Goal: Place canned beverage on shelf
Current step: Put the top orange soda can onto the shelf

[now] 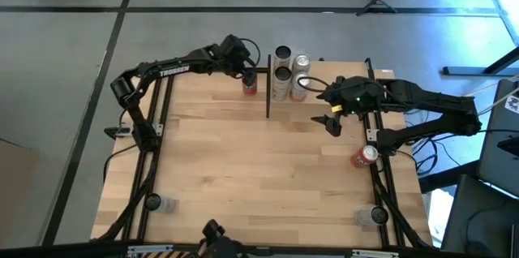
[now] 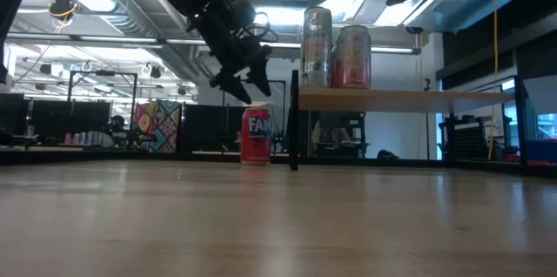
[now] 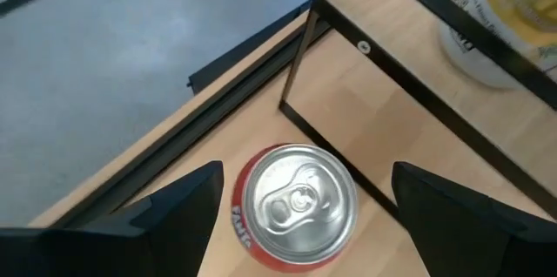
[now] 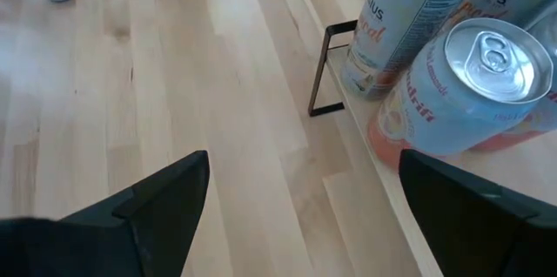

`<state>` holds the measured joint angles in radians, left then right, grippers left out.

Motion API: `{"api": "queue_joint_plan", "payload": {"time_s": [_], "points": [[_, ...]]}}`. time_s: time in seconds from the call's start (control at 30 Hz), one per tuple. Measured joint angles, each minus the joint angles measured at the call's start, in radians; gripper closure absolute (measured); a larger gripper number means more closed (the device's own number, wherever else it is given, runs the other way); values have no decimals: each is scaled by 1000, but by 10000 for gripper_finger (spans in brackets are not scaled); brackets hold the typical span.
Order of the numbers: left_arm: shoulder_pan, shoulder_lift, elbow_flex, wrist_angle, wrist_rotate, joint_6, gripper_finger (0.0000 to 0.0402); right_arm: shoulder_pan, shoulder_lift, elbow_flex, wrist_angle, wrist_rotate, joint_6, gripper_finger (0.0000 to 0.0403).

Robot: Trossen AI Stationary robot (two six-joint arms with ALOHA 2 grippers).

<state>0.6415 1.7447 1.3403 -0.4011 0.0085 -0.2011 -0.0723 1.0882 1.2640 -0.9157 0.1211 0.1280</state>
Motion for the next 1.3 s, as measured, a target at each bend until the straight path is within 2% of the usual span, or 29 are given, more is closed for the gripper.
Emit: {"api": "queue_joint_plan", "payload": {"time_s": [0.2,0.8,0.9,1.07,1.2,1.3], "points": [[0,1,0,-5,-1,24,72,0,0,0,0,1,1,40],[-2,115,0,-1,2,39,74,0,0,0,1,2,34,40],[-2,117,1,-5,-3,54,87,0,0,0,1,2,33,40],[-7,116,1,-12,-2,58,135,0,0,0,1,3,25,40],[-22,81,-1,-69,-2,85,137,0,0,0,1,2,27,40],[-46,8,-4,-139,-3,105,137,0,0,0,5,-8,56,40]]}}
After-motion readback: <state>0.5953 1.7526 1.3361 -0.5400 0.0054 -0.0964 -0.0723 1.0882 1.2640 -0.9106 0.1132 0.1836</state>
